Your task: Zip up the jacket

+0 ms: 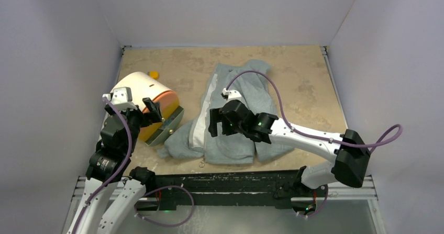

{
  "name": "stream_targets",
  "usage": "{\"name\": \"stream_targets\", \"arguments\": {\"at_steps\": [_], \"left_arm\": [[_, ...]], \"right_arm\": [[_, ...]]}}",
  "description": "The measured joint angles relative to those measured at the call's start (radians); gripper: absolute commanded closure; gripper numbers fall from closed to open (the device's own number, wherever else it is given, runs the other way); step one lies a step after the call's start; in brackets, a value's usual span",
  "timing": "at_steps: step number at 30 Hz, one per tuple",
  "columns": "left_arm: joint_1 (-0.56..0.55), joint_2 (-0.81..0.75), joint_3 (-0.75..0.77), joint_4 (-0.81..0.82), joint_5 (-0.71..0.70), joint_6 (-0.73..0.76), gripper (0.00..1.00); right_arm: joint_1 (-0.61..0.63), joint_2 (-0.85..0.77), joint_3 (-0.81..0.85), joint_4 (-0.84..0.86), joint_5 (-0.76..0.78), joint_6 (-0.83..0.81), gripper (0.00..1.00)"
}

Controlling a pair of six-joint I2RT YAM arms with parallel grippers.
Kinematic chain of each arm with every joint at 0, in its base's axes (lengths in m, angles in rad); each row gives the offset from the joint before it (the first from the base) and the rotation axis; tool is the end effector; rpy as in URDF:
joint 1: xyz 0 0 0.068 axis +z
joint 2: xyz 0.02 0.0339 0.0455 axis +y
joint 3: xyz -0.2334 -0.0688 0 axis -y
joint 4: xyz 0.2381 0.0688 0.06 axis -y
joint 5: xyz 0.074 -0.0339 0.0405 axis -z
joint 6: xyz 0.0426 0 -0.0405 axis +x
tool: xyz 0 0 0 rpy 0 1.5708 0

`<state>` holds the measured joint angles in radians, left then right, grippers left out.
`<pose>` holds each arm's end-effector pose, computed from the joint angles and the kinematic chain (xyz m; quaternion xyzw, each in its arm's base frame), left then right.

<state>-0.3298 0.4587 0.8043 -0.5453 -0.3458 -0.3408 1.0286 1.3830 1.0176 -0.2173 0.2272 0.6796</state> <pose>0.1241 -0.0272 0.3313 -0.1131 0.7619 -0.0795 0.6327 0.1716 0.2663 0.2502 -0.0989 0.8708 0.2897 0.3847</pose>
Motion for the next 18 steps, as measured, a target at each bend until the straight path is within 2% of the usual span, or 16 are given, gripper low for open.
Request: {"name": "stream_targets", "arguments": {"at_steps": [7,14,18], "left_arm": [[0.000,0.000,0.000,-0.003,-0.003,0.000,0.00],[0.000,0.000,0.000,-0.001,0.005,-0.001,0.00],[0.000,0.008,0.003,0.016,0.097,-0.015,0.07]], "right_arm": [[-0.023,0.019,0.083,-0.180,0.123,0.034,0.01],[-0.239,-0.041,0.087,-0.241,0.096,-0.027,0.01],[-0.323,-0.098,0.085,-0.257,0.065,-0.077,0.01]]}}
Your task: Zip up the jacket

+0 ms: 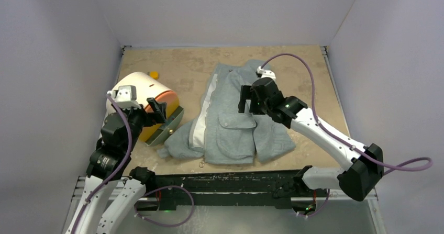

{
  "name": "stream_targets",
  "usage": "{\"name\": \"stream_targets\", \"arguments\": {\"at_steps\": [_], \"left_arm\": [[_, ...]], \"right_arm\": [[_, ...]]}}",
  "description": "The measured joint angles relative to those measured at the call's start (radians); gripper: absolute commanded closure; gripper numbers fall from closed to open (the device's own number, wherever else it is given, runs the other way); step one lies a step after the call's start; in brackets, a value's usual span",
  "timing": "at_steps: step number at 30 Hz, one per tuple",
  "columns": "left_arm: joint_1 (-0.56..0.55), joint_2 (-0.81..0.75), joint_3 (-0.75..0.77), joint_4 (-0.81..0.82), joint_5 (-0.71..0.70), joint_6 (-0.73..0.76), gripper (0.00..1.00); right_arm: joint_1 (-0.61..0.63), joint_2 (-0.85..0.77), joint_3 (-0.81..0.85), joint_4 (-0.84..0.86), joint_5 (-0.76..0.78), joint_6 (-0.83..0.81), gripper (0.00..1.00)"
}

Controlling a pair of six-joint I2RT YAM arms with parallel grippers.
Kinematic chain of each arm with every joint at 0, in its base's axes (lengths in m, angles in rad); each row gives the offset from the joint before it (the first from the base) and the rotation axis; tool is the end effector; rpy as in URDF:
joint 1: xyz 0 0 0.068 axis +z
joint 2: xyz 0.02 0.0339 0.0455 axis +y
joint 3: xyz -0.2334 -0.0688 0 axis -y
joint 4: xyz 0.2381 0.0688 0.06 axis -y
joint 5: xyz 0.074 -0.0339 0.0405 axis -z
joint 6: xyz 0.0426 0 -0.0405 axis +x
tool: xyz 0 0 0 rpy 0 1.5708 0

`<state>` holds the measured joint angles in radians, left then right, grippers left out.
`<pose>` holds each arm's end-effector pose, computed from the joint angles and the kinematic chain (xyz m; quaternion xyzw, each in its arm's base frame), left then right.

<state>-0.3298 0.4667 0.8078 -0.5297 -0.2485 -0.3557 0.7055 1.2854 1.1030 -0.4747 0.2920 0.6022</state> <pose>0.1256 -0.0319 0.3331 -0.0889 0.7635 -0.1226 0.6278 0.2289 0.1788 0.2832 0.0182 0.8900 0.1618 0.4258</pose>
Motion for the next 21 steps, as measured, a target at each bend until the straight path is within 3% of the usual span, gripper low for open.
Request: {"name": "stream_targets", "arguments": {"at_steps": [8,15,18,21], "left_arm": [[0.000,0.146,0.114,-0.002,0.254,-0.076,0.09],[-0.015,0.180,0.115,0.018,0.367,-0.145,0.09],[-0.092,0.218,0.108,0.035,0.353,-0.167,0.09],[-0.284,0.288,0.111,0.053,0.254,-0.183,0.09]], "right_arm": [[-0.259,-0.074,-0.086,0.035,-0.182,-0.053,0.01],[-0.374,-0.073,-0.119,0.102,-0.311,-0.076,0.01],[-0.394,-0.075,-0.145,0.136,-0.340,-0.080,0.01],[-0.406,-0.075,-0.161,0.145,-0.359,-0.081,0.01]]}}
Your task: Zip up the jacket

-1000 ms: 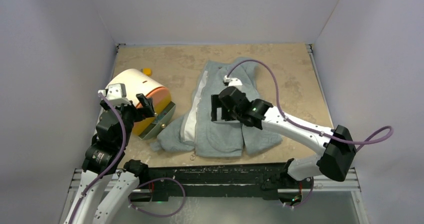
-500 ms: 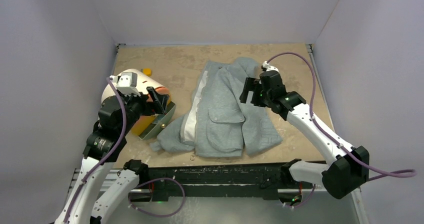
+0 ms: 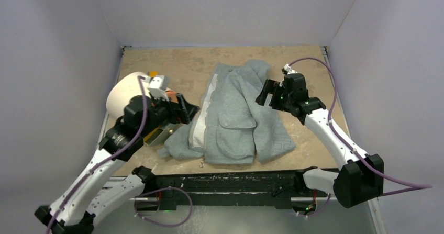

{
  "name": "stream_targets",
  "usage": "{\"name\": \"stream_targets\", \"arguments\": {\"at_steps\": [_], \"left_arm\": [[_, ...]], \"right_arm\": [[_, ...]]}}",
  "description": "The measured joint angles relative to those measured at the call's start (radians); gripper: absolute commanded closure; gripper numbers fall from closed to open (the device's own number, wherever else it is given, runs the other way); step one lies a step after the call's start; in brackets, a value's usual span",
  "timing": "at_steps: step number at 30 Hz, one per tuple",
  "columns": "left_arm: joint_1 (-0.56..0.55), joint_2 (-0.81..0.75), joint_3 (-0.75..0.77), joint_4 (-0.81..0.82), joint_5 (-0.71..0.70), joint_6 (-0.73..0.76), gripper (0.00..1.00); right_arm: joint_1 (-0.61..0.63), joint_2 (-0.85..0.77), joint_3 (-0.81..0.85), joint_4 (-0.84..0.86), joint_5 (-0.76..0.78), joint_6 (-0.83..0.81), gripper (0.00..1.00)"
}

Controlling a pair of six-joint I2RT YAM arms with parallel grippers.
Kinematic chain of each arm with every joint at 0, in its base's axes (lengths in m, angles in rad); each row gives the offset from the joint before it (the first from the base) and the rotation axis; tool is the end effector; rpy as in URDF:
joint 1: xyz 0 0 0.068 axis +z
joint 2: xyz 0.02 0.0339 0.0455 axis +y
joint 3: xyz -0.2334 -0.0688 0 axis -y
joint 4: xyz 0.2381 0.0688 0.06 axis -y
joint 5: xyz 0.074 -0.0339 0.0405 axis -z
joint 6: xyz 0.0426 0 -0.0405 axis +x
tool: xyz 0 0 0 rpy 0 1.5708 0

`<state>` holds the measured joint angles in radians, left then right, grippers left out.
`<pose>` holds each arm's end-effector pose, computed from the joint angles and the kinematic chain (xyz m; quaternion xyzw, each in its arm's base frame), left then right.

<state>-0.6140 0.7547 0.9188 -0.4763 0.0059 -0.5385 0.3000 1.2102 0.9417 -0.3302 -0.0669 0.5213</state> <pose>0.1519 -0.1074 0.3357 0.0322 0.8078 -0.3227 0.4922 0.2661 0.0853 0.2609 0.0821 0.8800 0.2135 0.4163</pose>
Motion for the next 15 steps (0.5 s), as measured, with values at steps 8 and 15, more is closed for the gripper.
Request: {"name": "stream_targets", "arguments": {"at_steps": [8,15], "left_arm": [[-0.558,0.261,0.005,-0.005,-0.438,-0.174,0.08],[-0.646,0.243,-0.209,-0.011,-0.572,-0.423,0.05]], "right_arm": [[-0.035,0.000,-0.017,0.045,-0.053,-0.014,0.01],[-0.058,0.042,0.006,0.084,-0.098,-0.059,0.01]]}}
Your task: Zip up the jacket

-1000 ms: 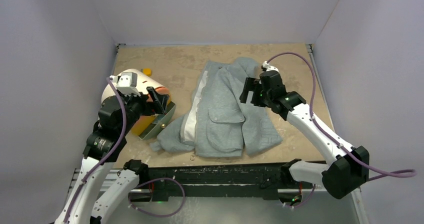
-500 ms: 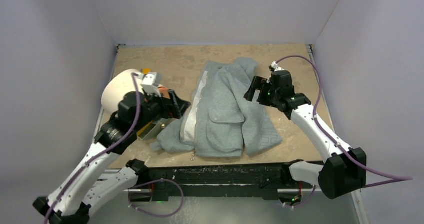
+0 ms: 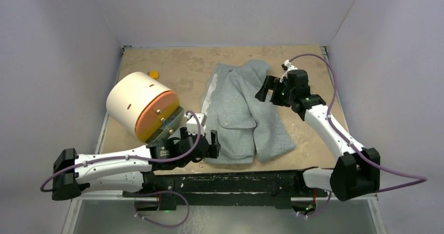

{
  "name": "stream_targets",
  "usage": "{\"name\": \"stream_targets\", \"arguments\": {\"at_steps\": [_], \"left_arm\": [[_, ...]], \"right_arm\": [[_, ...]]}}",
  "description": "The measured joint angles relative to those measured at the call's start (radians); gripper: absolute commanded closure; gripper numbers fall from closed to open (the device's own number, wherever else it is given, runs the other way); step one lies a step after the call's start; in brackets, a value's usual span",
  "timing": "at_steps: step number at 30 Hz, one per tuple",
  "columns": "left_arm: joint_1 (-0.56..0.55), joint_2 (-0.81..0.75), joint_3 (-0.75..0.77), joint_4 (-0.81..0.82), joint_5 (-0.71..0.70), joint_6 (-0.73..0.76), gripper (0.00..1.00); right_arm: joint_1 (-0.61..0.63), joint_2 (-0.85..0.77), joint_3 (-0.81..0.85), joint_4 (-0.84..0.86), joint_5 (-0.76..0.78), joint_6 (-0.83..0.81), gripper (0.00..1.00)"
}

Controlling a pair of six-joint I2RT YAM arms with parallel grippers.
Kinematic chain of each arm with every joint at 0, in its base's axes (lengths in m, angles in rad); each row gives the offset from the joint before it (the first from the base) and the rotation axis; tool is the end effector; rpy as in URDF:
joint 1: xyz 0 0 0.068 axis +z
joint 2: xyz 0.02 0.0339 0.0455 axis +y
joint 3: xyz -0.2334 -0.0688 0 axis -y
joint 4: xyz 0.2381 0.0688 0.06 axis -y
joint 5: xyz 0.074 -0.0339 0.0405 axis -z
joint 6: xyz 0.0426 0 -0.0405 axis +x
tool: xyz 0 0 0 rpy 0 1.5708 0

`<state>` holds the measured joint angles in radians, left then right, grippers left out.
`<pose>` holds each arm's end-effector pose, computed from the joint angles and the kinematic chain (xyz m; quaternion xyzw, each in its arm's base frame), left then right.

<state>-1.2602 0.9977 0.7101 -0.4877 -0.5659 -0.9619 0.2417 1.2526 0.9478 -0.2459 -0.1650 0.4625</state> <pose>0.0882 -0.1999 0.2226 0.0246 0.8915 -0.2191 0.3957 0.2808 0.0764 0.2603 0.0558 0.8689 0.2353 0.4319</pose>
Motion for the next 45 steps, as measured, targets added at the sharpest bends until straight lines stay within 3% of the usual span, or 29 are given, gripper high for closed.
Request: {"name": "stream_targets", "arguments": {"at_steps": [5,10,18,33,42,45], "left_arm": [[0.000,-0.034,-0.096,0.048,-0.009,-0.053,0.01],[0.021,0.027,-0.130,0.146,0.020,-0.045,0.03],[0.192,0.076,-0.159,0.241,0.122,0.010,0.05],[0.193,0.093,-0.267,0.483,0.330,0.065,0.31],[0.193,0.055,-0.318,0.539,0.373,0.064,0.33],[0.193,0.056,-0.318,0.551,0.378,0.065,0.33]], "right_arm": [[-0.008,0.044,0.018,0.020,-0.020,-0.019,0.01],[-0.008,0.059,0.022,0.040,-0.049,-0.022,0.01],[-0.008,0.062,0.022,0.074,-0.097,-0.022,0.01],[-0.009,0.068,0.028,0.121,-0.119,-0.025,0.14],[-0.013,0.210,0.204,0.116,-0.119,-0.047,0.17],[-0.013,0.299,0.301,0.114,-0.123,-0.053,0.12]]}}
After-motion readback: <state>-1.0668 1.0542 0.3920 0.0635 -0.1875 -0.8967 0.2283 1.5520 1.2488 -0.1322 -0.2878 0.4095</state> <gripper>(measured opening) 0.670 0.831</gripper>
